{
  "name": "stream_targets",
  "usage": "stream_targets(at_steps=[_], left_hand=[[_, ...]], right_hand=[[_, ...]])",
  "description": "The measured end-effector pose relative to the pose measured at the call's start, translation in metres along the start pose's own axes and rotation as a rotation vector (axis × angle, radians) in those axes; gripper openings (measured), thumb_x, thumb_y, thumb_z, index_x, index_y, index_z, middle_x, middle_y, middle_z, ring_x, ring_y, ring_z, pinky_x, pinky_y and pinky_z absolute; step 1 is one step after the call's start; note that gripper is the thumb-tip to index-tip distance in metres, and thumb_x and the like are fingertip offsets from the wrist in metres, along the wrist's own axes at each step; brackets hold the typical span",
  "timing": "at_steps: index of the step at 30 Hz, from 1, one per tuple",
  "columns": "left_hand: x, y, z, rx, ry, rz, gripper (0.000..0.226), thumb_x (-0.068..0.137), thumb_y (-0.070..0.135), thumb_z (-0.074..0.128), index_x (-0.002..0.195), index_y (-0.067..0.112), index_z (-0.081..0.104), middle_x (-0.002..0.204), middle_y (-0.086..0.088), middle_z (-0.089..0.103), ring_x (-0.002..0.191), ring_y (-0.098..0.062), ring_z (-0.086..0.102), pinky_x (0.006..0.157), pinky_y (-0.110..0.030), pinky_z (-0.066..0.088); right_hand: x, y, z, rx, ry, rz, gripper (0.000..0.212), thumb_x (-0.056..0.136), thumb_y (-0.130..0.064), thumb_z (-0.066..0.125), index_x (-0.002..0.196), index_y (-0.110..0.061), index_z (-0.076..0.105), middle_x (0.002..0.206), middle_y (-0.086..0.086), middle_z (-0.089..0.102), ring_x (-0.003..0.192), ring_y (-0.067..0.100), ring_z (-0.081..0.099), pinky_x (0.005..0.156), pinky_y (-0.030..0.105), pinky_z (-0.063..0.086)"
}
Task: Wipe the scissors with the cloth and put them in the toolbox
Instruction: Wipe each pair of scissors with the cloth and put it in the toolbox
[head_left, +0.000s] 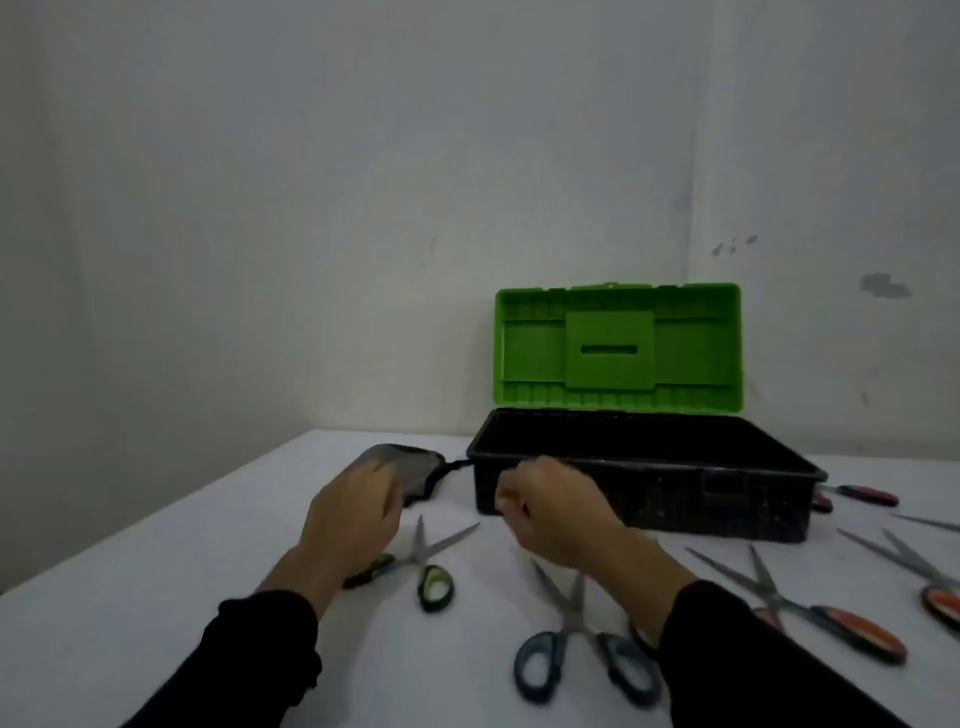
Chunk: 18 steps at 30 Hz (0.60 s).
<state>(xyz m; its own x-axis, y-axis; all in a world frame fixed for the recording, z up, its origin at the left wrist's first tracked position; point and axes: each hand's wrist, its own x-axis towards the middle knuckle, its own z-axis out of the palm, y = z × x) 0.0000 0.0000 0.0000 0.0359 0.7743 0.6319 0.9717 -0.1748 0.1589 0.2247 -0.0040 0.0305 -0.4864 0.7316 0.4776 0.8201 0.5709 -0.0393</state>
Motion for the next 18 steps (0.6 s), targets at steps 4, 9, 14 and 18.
stream_targets(at_steps=[4,9,14,18], left_hand=[[-0.033,-0.023,0.01,-0.038,-0.088,-0.198,0.022,0.095,0.026,0.038,0.085,0.013,0.053,0.093,-0.004,0.059,0.087,-0.024,0.056,0.07,-0.033,0.042],[-0.025,-0.027,0.017,-0.123,-0.138,-0.195,0.02,0.093,0.025,0.042,0.086,0.014,0.056,0.093,-0.001,0.056,0.089,-0.02,0.051,0.074,-0.033,0.043],[-0.027,-0.028,0.017,-0.156,-0.134,-0.128,0.028,0.095,0.031,0.041,0.071,0.019,0.047,0.08,0.002,0.051,0.08,-0.018,0.049,0.066,-0.031,0.038],[-0.032,-0.022,0.007,-0.374,-0.127,-0.039,0.033,0.092,0.038,0.047,0.063,0.022,0.053,0.063,0.004,0.06,0.062,-0.011,0.055,0.06,-0.027,0.043]], right_hand=[[0.001,-0.043,0.034,0.122,-0.149,0.093,0.032,0.091,-0.039,0.048,0.093,-0.012,0.066,0.098,0.008,0.066,0.093,0.027,0.06,0.068,0.028,0.042],[0.021,-0.065,0.056,0.185,-0.2,0.29,0.046,0.081,-0.053,0.061,0.093,-0.009,0.065,0.098,0.007,0.065,0.089,0.022,0.061,0.07,0.03,0.048],[0.028,-0.07,0.069,0.333,-0.16,0.471,0.017,0.084,-0.028,0.061,0.08,-0.012,0.056,0.093,0.01,0.058,0.089,0.024,0.06,0.071,0.029,0.047],[0.031,-0.058,0.054,0.675,-0.063,0.528,0.014,0.083,-0.016,0.064,0.072,-0.007,0.067,0.078,0.009,0.068,0.068,0.015,0.063,0.06,0.024,0.054]])
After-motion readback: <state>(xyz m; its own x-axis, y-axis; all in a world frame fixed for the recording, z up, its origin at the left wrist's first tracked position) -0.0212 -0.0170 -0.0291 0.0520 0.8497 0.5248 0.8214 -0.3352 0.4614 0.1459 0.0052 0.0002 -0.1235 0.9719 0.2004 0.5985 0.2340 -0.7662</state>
